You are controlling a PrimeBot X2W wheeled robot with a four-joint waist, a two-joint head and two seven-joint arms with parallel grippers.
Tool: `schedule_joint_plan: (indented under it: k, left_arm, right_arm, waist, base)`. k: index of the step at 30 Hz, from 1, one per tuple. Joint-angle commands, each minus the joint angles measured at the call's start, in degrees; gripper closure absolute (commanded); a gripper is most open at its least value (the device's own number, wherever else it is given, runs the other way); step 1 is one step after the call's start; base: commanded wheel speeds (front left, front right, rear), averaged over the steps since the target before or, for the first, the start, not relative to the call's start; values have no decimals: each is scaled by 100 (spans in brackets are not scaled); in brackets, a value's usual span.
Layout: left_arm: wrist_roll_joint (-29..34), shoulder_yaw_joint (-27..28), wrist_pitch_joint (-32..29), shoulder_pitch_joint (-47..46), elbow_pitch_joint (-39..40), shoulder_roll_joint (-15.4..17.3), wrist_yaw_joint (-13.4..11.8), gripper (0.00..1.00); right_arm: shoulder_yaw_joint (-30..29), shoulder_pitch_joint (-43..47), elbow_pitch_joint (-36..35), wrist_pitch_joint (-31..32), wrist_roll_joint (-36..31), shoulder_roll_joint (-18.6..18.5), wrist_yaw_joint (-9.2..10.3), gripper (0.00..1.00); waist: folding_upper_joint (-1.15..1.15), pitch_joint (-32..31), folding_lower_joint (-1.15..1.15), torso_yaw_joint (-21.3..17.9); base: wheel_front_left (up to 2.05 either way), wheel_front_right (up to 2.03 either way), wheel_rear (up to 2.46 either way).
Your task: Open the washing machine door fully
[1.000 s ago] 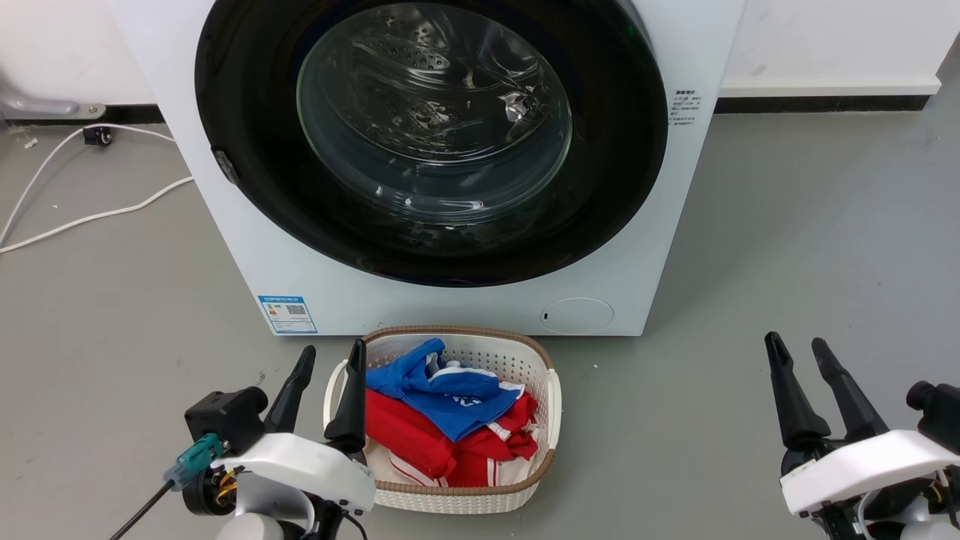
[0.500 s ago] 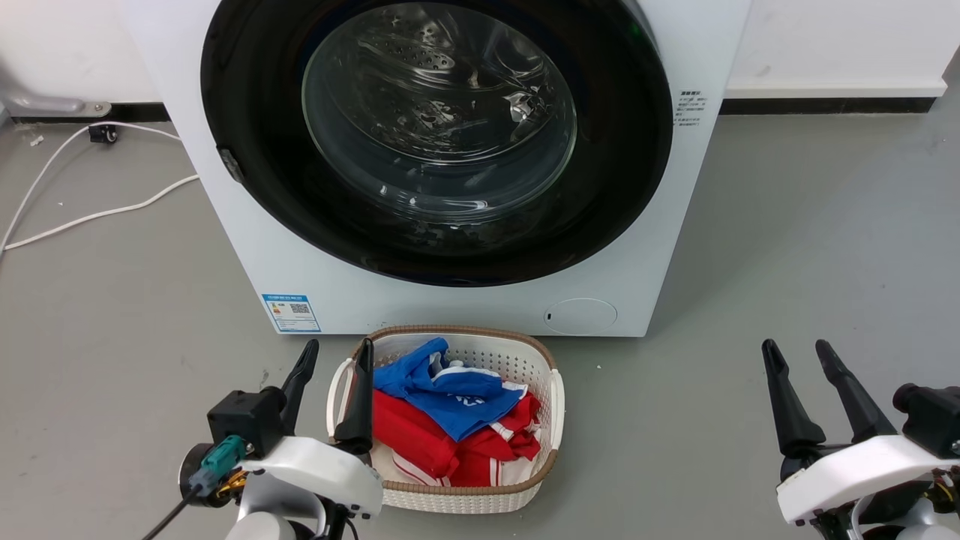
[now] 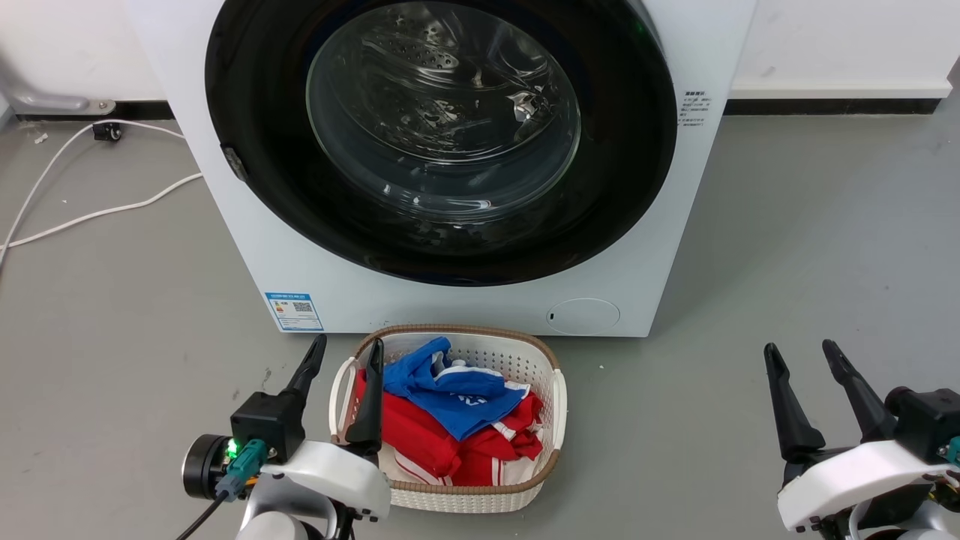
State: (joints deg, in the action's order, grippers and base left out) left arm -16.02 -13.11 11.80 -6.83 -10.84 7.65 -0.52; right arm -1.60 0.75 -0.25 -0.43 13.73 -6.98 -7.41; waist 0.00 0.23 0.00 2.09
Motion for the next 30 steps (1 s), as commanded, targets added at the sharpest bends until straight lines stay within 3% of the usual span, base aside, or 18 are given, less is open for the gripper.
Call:
schedule_joint_plan:
  k: [1,30]
  left_arm:
    - [113,-21,44,-56,4,2,-16,0]
    - [895,31,354,-44,-251,-115,77,0]
  right_arm:
    - [-10,32,-73,-26,-141,6,-13,0]
    - [-203,187,-120,-267,-1183,292,-8,0]
  waist:
    - [0,-2,0,3]
    - [0,-49,0,41]
  base:
    - [0,0,0]
    - [0,0,0]
